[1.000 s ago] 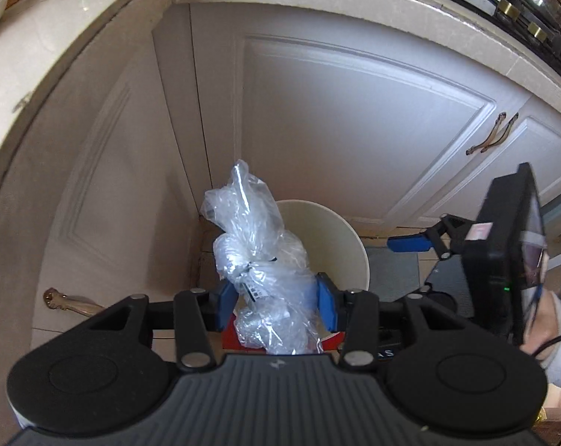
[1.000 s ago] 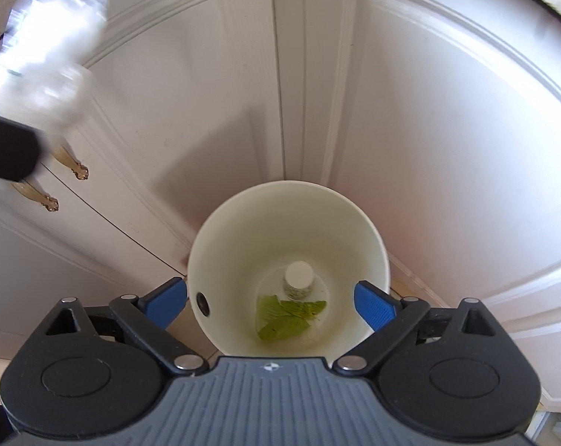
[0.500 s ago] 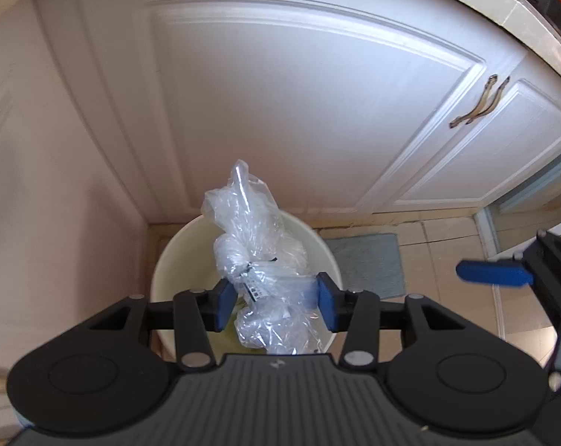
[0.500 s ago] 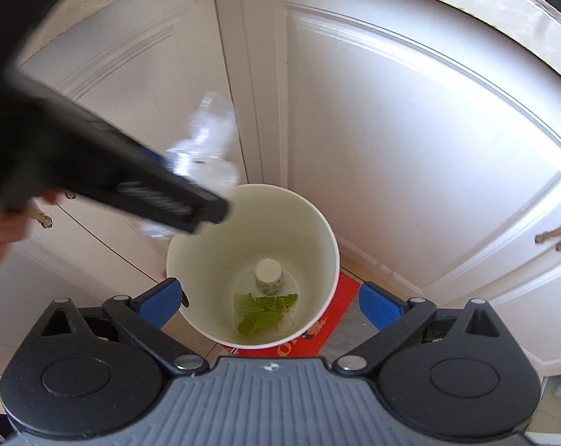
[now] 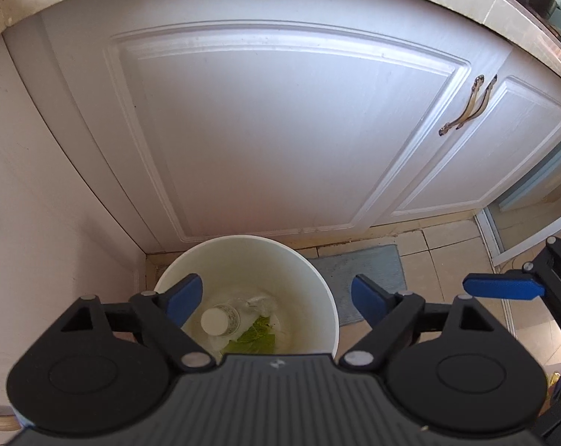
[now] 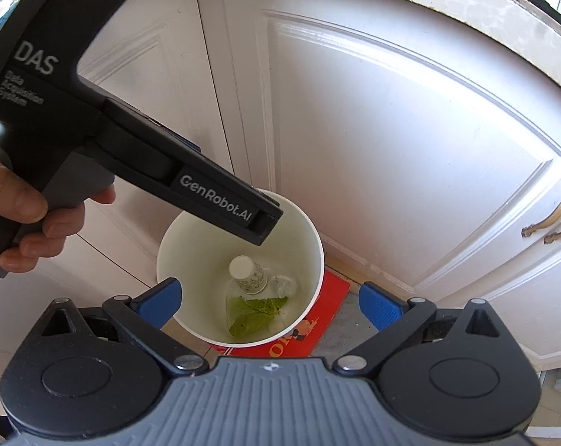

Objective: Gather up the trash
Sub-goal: 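Move both grippers back over the counter toward the remaining trash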

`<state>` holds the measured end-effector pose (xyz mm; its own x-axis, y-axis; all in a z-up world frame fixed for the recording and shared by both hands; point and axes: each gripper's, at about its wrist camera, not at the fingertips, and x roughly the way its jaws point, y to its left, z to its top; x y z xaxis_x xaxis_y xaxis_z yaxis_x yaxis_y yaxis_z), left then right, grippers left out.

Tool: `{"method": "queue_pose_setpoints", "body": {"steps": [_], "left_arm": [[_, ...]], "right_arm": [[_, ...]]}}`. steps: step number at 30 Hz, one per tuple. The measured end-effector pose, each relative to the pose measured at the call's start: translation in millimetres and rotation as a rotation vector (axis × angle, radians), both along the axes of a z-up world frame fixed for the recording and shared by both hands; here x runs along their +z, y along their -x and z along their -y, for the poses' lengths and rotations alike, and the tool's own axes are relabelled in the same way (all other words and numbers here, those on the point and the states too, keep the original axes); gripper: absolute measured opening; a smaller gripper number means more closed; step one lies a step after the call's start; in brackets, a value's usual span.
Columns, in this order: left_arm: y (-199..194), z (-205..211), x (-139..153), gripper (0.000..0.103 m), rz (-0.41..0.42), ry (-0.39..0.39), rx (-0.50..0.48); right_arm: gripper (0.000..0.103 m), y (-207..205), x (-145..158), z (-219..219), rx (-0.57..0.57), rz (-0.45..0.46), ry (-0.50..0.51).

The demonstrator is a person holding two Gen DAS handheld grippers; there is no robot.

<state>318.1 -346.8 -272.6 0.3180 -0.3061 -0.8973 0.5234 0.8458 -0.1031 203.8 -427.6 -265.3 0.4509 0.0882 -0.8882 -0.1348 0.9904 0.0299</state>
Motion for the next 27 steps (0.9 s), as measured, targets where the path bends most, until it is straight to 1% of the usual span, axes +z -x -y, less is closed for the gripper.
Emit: {"method": "queue_pose_setpoints", "body": {"steps": [5,10,12,14,18,23,27], "left_arm": [[2,-4,12,0.087,0.023,-0.025,0.019],[9,-15,36,0.087,0.058,-0.014,0.039],[13,-20,49,0.087,0.055,-0.002,0.037],[19,-27,66,0.087,0.068,0.017,0.032],[35,-42,100,0.089,0.124,0.013,0.027],[56,-73,149,0.092,0.188,0.047,0.046],[75,-99,178,0.092,0.245,0.031,0.076]], "right_arm": [[0.103,-4,9,-3,0.026,0.014,0.014],[0.103,-5,21,-9,0.062,0.038,0.042],[0.103,-3,28,-13,0.075,0.045,0.054],[0.103,-2,36,-16,0.086,0.055,0.059],[0.103,3,58,-24,0.119,0.089,0.081],[0.103,10,88,-38,0.162,0.123,0.103],[0.103,11,113,-53,0.193,0.151,0.094]]}}
